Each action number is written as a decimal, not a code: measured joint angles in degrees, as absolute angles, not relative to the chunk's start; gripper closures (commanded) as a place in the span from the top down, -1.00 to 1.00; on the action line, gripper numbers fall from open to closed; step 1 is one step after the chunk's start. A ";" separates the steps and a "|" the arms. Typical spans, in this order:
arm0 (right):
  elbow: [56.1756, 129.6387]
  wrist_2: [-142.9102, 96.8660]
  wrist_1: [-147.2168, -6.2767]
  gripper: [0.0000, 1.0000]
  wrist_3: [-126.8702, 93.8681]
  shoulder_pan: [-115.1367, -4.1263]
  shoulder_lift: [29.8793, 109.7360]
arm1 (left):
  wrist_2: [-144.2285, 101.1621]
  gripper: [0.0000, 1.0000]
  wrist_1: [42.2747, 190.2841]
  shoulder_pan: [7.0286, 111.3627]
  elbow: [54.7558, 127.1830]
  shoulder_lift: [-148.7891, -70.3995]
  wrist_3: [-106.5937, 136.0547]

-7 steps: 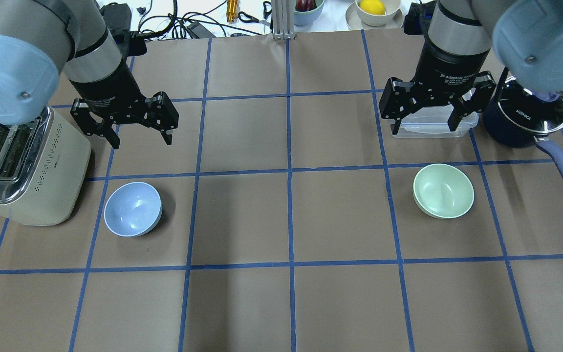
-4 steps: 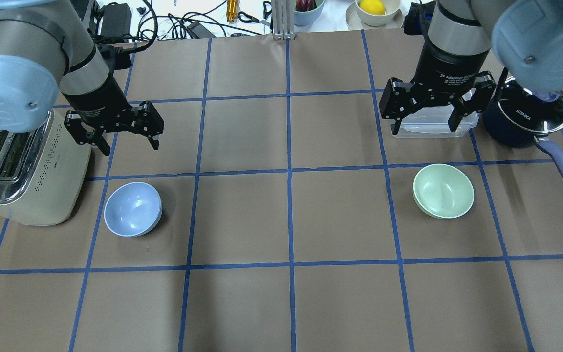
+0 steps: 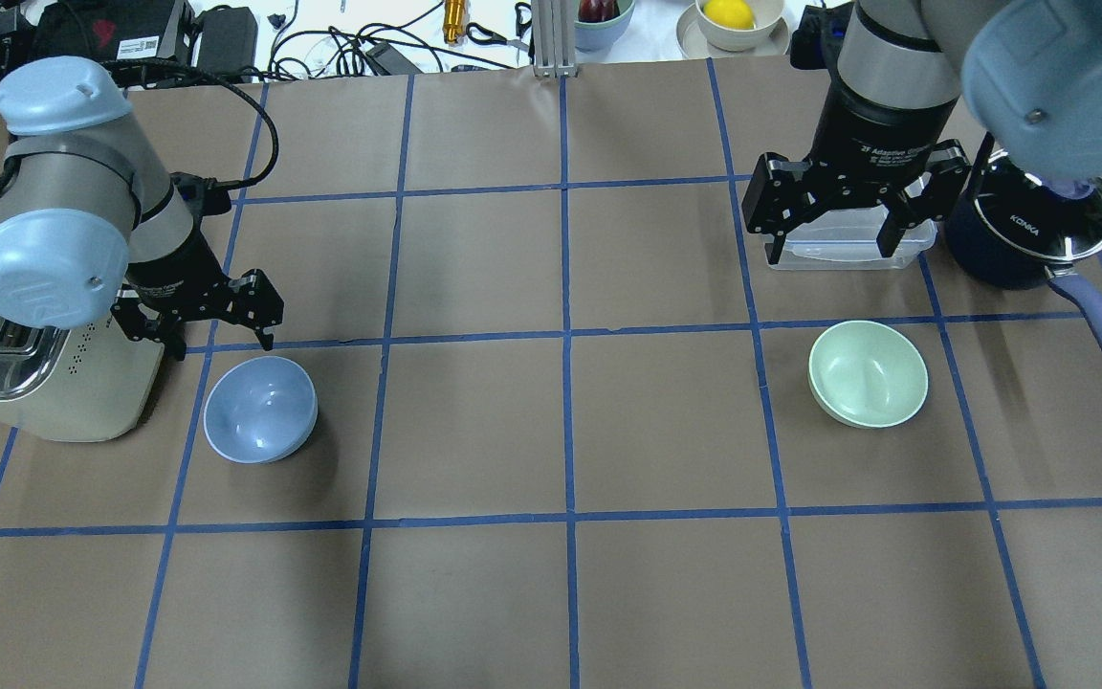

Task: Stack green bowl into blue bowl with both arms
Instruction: 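Lower the left gripper onto the light blue bowl rim and grasp it, then carry the light blue bowl with the left gripper to the table center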

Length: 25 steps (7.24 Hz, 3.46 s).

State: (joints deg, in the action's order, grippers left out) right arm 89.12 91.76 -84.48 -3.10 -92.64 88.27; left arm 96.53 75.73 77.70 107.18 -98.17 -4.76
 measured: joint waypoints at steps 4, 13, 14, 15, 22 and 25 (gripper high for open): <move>89.11 91.74 -84.57 1.00 -3.16 -92.64 87.95 | 97.59 0.89 74.04 72.79 111.86 -100.46 -13.91; 89.01 91.67 -84.66 1.00 -3.16 -92.64 87.89 | 98.95 -1.00 68.95 71.38 112.86 -106.82 -16.88; 88.98 91.67 -84.70 1.00 -3.17 -92.64 87.89 | 99.76 -1.00 68.88 71.45 111.93 -106.79 -16.82; 88.98 91.67 -84.70 1.00 -3.16 -92.64 87.89 | 99.98 -1.00 68.86 71.59 110.65 -106.76 -16.62; 89.12 91.65 -84.53 1.00 -3.16 -92.64 87.87 | 81.74 -1.00 74.96 89.12 96.25 -108.83 7.12; 88.92 91.52 -84.47 1.00 -3.59 -92.67 87.49 | 75.91 -1.00 69.80 97.76 96.05 -113.43 13.88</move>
State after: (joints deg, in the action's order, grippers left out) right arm 88.92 91.52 -84.47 -3.59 -92.67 87.49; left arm 75.91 69.80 97.76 96.05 -113.43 13.88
